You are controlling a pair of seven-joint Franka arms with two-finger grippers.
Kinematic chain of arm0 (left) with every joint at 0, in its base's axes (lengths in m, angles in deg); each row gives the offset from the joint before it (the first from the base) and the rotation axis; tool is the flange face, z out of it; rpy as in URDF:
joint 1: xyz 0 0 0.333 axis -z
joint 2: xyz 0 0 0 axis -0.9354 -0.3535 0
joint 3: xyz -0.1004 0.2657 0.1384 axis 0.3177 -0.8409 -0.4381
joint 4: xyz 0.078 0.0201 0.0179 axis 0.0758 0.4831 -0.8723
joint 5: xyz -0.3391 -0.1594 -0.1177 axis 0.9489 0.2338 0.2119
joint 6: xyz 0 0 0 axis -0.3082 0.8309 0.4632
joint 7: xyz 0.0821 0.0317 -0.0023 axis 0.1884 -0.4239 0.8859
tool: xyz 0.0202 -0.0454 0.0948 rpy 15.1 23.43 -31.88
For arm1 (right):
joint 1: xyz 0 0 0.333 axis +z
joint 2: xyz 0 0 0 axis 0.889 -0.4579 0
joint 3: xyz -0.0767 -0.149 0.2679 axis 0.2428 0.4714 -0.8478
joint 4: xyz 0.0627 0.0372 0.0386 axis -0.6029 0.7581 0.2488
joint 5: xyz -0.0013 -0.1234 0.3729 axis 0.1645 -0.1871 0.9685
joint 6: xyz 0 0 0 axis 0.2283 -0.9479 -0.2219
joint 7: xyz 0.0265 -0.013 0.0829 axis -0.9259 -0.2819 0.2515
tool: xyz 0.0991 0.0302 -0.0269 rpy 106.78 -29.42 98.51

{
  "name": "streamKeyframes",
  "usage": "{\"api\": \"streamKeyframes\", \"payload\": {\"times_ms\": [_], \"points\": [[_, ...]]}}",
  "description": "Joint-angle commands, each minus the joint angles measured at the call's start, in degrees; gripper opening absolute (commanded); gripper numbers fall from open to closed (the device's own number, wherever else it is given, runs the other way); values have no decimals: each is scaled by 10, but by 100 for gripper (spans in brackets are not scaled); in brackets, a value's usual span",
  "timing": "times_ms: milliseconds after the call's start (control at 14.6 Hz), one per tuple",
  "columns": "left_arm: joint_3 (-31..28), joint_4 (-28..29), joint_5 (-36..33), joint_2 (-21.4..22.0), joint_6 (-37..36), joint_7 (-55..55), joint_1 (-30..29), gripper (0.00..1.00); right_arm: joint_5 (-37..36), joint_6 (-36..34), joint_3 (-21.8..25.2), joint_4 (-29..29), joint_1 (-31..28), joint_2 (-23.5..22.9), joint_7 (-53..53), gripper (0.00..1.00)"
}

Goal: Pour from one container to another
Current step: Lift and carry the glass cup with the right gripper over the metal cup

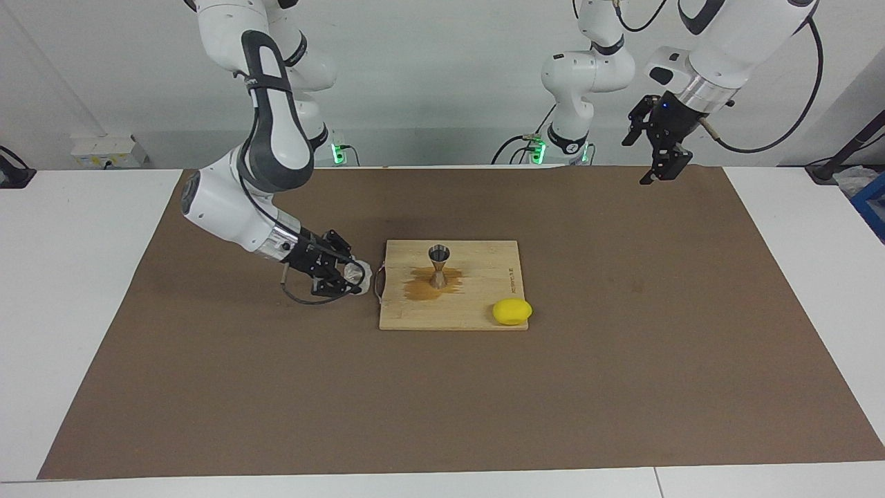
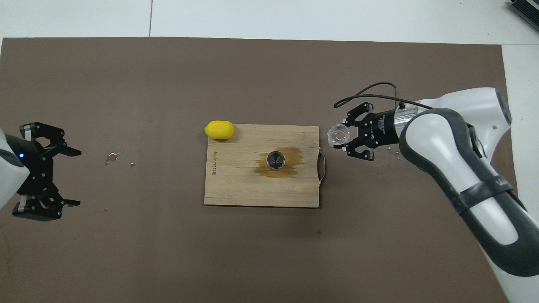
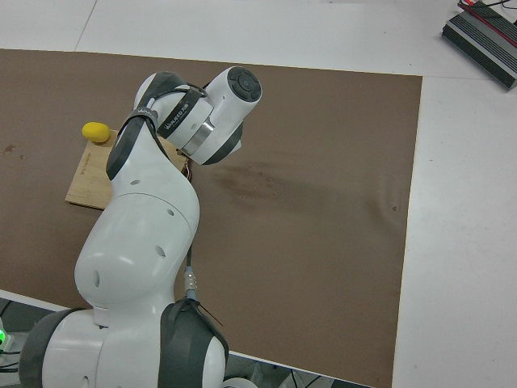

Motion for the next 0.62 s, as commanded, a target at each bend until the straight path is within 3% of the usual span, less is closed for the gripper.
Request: {"api": "streamKeyframes", "payload": {"times_ms": [0, 343, 549], "points": [[13, 14, -48, 30, -8, -74, 11, 100, -35, 16, 2, -11, 38, 9, -44, 0], [19, 48, -52, 78, -9, -385, 12, 100, -124, 19, 1, -52, 94, 5, -124, 0], [29, 53, -52, 84, -8, -491, 8, 100, -181, 20, 0, -70, 123, 1, -170, 0]]}}
